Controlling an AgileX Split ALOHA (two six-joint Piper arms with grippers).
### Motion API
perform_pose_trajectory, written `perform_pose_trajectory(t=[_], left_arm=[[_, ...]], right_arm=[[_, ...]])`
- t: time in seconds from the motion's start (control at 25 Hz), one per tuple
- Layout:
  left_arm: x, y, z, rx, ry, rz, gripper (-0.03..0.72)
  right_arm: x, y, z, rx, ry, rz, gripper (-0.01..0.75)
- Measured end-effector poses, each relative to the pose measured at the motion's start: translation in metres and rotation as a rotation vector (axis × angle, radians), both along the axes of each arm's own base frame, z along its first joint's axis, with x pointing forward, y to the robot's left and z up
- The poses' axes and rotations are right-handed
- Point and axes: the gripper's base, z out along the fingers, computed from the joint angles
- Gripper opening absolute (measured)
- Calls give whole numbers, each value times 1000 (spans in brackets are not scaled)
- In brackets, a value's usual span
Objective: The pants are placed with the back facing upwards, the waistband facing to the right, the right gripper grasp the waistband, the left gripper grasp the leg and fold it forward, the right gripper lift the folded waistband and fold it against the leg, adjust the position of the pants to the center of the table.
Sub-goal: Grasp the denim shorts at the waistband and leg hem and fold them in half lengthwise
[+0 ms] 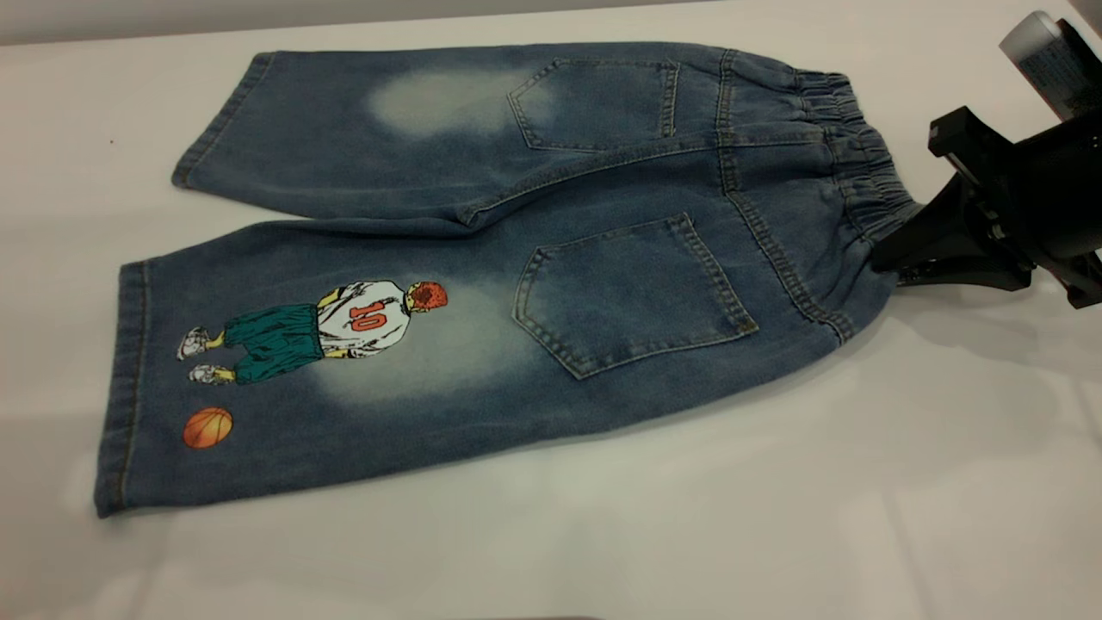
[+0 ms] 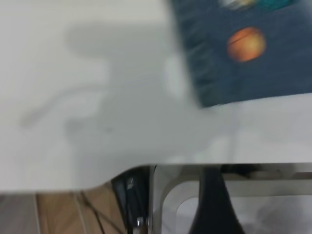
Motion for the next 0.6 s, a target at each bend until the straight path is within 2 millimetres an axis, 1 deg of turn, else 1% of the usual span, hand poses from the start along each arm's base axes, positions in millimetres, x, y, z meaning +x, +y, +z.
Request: perform_pose_trajectory(t=[0.08,0.32,0.6], left_arm=[[1,1,-15,5,28,37,430],[18,1,-53,20,88,41,430],[29,-17,-99,56,152,-104,430]], right_arm=[[0,1,1,10,-7,7,40],[0,2,2,22,-20,20,40],[2,2,2,22,-27,23,40]])
